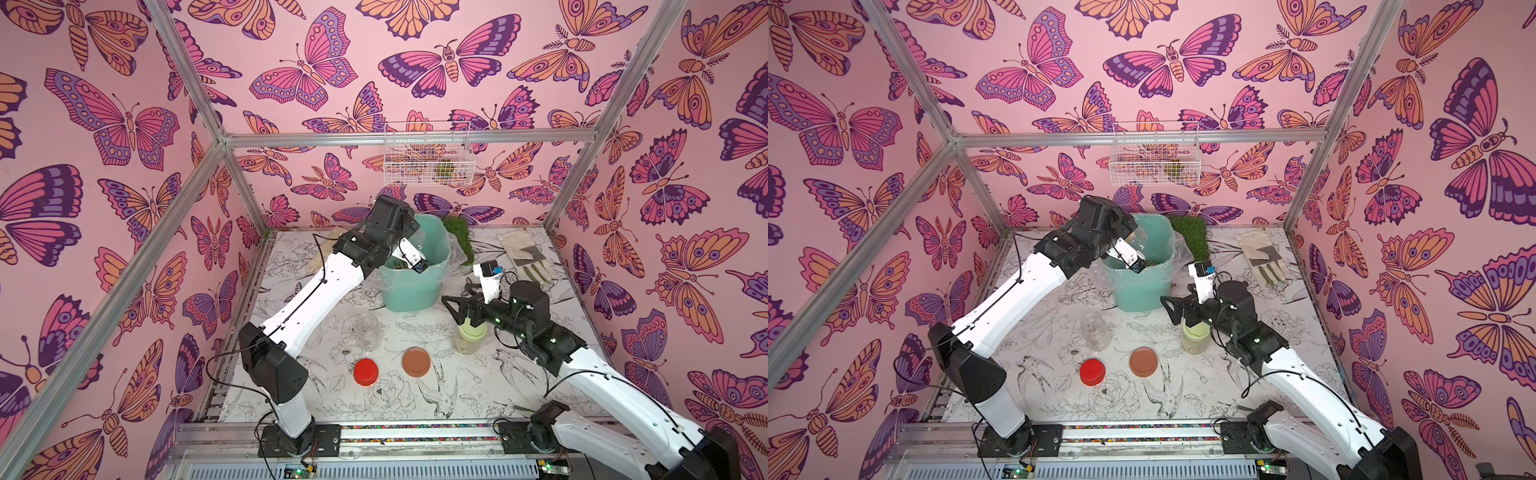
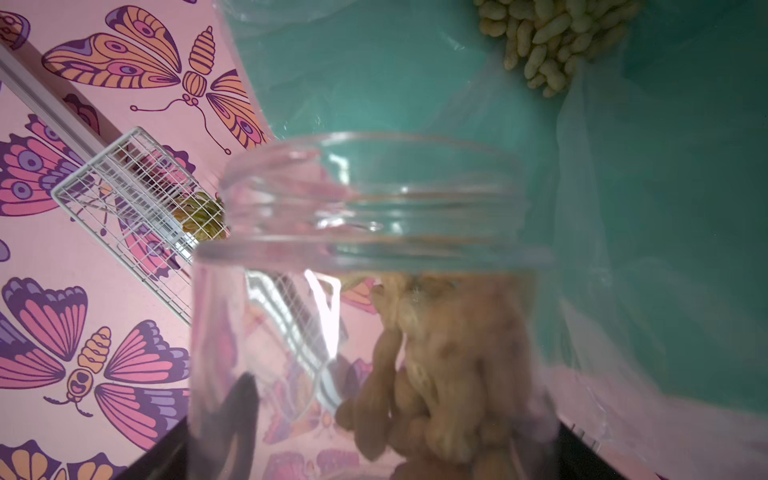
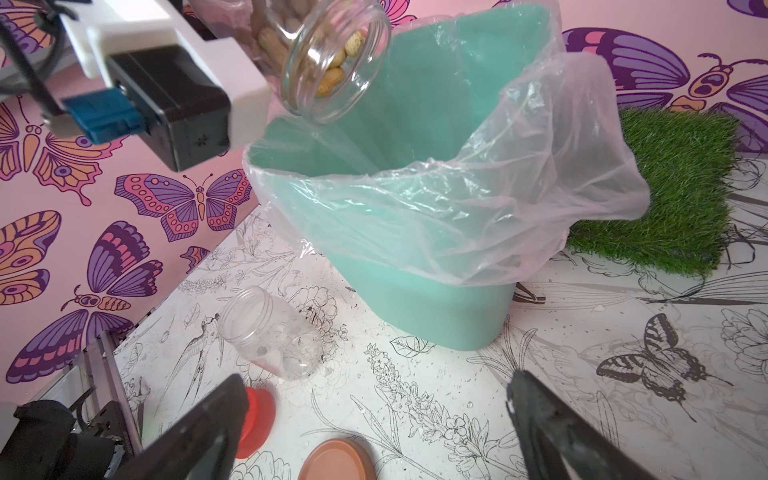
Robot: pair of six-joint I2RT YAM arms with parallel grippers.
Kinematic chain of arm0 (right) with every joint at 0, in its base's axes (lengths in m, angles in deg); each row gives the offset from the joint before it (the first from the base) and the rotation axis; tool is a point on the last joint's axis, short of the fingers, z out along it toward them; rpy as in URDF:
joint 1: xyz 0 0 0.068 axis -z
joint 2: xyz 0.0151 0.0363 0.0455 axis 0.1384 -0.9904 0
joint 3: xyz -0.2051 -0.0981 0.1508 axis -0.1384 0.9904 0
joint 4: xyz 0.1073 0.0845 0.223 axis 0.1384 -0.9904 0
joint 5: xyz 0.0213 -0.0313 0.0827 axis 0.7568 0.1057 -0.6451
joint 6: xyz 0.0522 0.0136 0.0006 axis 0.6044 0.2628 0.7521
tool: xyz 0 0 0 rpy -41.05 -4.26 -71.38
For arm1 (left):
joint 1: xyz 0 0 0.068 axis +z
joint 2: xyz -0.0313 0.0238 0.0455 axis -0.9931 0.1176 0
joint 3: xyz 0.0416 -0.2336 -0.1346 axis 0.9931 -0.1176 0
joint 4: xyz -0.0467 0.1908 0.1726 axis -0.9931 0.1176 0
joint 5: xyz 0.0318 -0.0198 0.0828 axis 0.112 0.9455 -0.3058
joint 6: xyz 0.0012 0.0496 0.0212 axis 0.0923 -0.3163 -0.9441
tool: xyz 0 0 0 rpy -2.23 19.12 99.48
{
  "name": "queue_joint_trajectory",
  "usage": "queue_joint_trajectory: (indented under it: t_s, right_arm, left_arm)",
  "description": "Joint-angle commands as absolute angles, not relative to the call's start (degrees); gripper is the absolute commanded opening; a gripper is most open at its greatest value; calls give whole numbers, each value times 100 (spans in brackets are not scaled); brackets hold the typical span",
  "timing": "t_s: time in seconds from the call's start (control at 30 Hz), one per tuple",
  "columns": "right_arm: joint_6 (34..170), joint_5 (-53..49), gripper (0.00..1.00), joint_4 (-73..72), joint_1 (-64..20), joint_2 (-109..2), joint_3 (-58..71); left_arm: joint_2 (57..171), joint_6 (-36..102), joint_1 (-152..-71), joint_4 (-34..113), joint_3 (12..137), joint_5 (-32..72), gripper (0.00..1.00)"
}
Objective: Empty moldy peanuts from jars
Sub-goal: Pour the moldy peanuts from the jar into the trash bin.
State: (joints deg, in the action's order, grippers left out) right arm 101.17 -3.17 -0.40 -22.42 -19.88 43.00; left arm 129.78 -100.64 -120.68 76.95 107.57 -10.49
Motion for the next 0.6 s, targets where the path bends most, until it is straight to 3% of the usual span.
queue_joint_trajectory:
  t_s: [0.0,0.4,0.57]
  right_arm:
    - [10122,-292,99,122,-2193,-1927,4378]
    - [10105,-325,99,145,-2158,-1948,4389]
    - [10135,-370,99,193,-2160,-1983,4373]
  left_arm:
    - [12882,-10314,-12086,7253,10599,-1020,0]
    - [12870,-10266,-12076,6714,10905,-1148,0]
    - [12751,-10121,-12007,7156,10266,-1055,0]
